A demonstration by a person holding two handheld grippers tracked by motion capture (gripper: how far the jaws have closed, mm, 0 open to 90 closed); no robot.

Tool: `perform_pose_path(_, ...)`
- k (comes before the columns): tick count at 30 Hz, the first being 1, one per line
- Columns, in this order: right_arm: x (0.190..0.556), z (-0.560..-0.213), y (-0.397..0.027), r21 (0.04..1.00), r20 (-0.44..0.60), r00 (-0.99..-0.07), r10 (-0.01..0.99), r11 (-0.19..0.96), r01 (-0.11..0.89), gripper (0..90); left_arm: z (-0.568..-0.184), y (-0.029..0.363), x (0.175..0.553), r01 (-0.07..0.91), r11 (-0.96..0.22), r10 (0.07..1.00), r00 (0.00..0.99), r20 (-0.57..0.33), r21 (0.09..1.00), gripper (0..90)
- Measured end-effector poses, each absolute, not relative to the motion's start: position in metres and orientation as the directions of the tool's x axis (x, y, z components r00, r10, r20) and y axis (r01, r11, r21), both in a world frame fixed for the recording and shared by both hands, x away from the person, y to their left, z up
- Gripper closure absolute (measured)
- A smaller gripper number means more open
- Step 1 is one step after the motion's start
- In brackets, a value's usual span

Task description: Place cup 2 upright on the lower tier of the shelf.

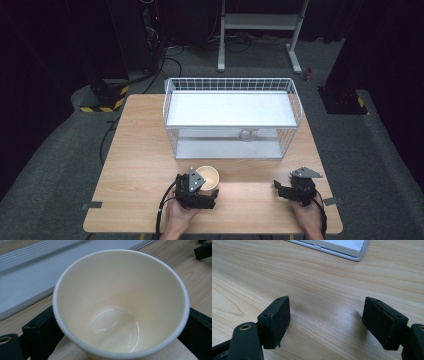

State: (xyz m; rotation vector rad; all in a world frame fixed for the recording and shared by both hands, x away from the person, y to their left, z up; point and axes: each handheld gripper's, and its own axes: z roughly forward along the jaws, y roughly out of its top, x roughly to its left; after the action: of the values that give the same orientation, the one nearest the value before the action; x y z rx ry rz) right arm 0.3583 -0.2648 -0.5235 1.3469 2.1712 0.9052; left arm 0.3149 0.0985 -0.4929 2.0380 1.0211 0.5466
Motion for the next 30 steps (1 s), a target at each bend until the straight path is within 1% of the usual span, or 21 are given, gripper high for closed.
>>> perform_pose_path(2,0.3585,-0.5236,-0.265,0.718,-0.02,-0.439,0.898,0.318,0.618,22.8,-0.494,0.0977,0.3156,0.471,-0.38,0.812,0.582,0.044,0.796,4.3)
perform_pose_path(6,0.3583,-0.5235,-0.2647,0.718,-0.016,-0.436,0.9,0.314,0.622,22.8,-0.4942,0.0982,0.317,0.469,-0.357,0.818,0.574,0.029,0.808,6.4)
perform_pose_path(8,0.3583,-0.5235,-0.2648,0.718,-0.017,-0.436,0.9,0.315,0.621,22.8,-0.494,0.0971,0.3168,0.46,-0.36,0.818,0.575,0.037,0.812,8.3)
perform_pose_path(24,0.3585,-0.5236,-0.2645,0.718,-0.017,-0.439,0.899,0.316,0.62,22.8,-0.4955,0.0984,0.3162,0.454,-0.331,0.824,0.567,0.019,0.827,9.0)
perform_pose_path(30,0.3585,-0.5236,-0.2646,0.718,-0.017,-0.439,0.898,0.316,0.62,22.8,-0.4942,0.0979,0.3153,0.447,-0.344,0.82,0.571,0.033,0.826,9.1)
